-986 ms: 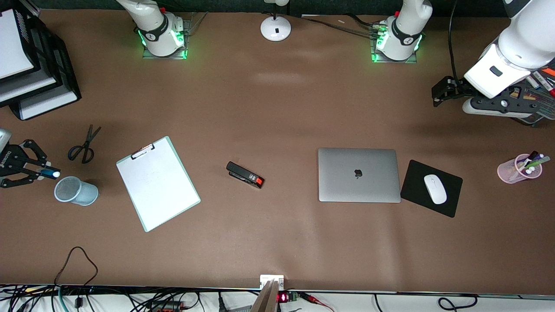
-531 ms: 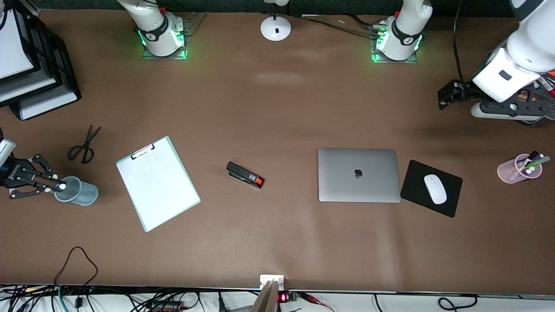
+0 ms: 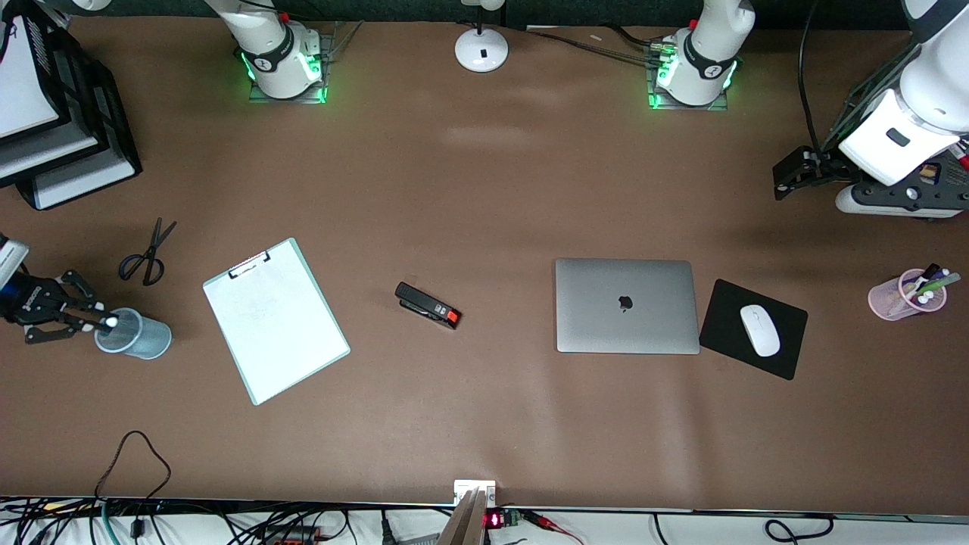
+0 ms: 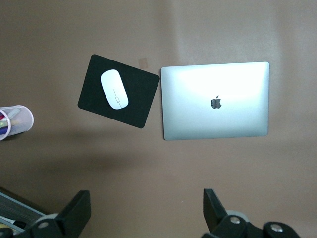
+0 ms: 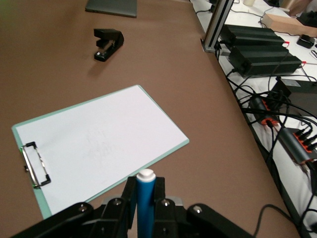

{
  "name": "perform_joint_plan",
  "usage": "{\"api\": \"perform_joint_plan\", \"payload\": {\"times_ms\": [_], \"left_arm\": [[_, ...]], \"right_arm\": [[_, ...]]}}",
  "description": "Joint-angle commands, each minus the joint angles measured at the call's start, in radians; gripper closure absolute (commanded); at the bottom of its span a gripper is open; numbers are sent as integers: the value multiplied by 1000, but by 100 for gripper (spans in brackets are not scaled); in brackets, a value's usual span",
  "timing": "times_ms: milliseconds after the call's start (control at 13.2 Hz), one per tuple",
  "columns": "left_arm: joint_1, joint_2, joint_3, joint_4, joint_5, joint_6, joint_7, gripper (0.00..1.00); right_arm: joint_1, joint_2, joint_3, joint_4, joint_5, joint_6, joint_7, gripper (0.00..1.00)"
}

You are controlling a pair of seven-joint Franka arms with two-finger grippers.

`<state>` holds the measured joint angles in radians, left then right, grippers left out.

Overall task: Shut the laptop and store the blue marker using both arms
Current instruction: 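Lower the blue marker into the light-blue pen cup with the right gripper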

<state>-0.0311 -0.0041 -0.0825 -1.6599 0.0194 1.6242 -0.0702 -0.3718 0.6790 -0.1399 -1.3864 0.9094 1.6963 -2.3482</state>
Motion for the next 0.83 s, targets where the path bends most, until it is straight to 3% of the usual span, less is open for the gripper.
{"api": "perform_joint_plan", "payload": {"times_ms": [0,759], "left_arm": [[2,22,-5,43,17,-44,21,0],[-9,22,-11,43,17,-50,12,0]], "right_arm": [[-22,13,16,21,28,-50,-22,100],[-55,50,17,7,58,-60,-117,99]]}}
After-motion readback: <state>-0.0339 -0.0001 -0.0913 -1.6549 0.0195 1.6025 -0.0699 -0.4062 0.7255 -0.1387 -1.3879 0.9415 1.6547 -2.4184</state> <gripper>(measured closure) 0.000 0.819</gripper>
